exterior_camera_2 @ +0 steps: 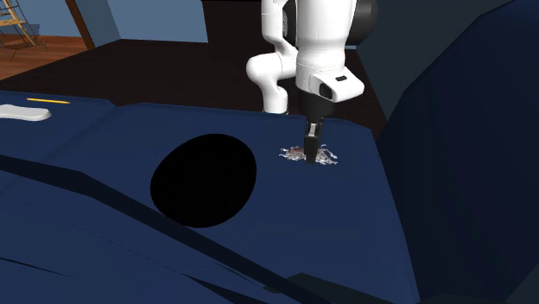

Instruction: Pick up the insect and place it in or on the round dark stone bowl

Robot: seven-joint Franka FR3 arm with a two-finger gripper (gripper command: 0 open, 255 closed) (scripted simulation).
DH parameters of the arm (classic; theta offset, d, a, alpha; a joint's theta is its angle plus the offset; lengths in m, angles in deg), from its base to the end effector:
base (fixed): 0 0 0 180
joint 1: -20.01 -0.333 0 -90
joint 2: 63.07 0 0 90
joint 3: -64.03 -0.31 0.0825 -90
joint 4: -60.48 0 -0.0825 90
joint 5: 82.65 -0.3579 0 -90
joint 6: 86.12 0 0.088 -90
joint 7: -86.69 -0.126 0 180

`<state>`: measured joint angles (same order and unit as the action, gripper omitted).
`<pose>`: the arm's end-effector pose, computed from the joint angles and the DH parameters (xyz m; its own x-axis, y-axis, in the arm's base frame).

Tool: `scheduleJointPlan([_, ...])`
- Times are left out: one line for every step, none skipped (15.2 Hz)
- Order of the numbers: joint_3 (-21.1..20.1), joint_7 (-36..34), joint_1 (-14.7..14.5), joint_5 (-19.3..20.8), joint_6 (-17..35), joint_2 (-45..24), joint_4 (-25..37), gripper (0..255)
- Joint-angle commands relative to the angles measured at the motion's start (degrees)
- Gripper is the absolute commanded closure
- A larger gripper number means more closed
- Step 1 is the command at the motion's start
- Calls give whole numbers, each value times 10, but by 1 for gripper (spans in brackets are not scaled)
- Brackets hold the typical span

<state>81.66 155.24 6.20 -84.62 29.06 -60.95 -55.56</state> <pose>0.5215 -0.0334 0.4513 0.4392 0.8972 0.0469 0.8981 -0.4398 0.0029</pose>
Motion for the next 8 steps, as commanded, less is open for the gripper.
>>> scheduleJointPlan([-1,-2,0,2,-16,4,12,255])
scheduleJointPlan([-1,-3,0,2,-24,6,18,255])
scheduleJointPlan([-1,-3,0,3,-31,7,24,255])
scheduleJointPlan([-1,-4,-1,3,-39,9,30,255])
scheduleJointPlan([-1,-5,-1,4,-46,10,37,255])
scheduleJointPlan([-1,-5,-1,4,-54,11,43,255])
scheduleJointPlan([-1,-6,-1,5,-61,12,50,255])
scheduleJointPlan([-1,-6,-1,5,-69,13,56,255])
